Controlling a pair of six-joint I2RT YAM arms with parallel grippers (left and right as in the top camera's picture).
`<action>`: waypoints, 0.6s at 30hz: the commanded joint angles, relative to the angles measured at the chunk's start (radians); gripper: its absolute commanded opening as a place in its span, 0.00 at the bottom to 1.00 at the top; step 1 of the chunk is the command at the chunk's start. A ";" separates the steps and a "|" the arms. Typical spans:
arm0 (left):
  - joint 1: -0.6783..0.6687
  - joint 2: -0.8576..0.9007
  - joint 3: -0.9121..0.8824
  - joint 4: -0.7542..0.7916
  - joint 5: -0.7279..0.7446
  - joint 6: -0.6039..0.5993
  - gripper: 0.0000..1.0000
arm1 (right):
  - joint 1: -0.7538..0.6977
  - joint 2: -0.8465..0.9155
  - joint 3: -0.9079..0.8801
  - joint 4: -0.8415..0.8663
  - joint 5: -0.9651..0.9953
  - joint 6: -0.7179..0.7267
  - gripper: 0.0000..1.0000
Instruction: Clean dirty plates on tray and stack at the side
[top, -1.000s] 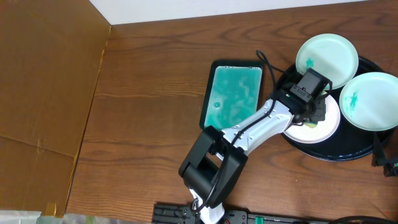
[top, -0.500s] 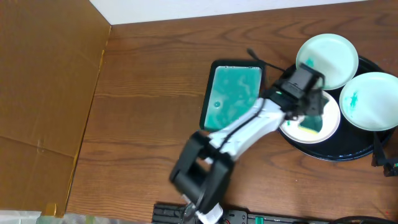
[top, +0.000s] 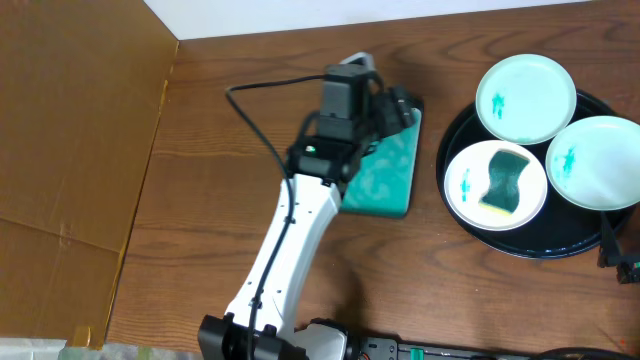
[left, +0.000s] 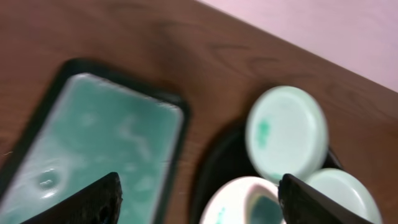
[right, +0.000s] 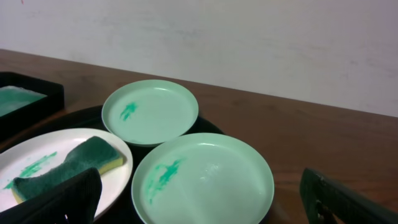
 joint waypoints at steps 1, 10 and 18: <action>0.067 0.006 0.001 -0.042 -0.008 0.016 0.83 | -0.005 -0.004 -0.001 0.001 0.007 -0.011 0.99; 0.103 0.006 0.001 -0.082 -0.008 0.016 0.83 | -0.005 -0.004 -0.001 0.578 -0.074 -0.010 0.99; 0.103 0.006 0.001 -0.115 -0.008 0.016 0.83 | -0.005 0.050 0.278 0.590 -0.121 -0.010 0.99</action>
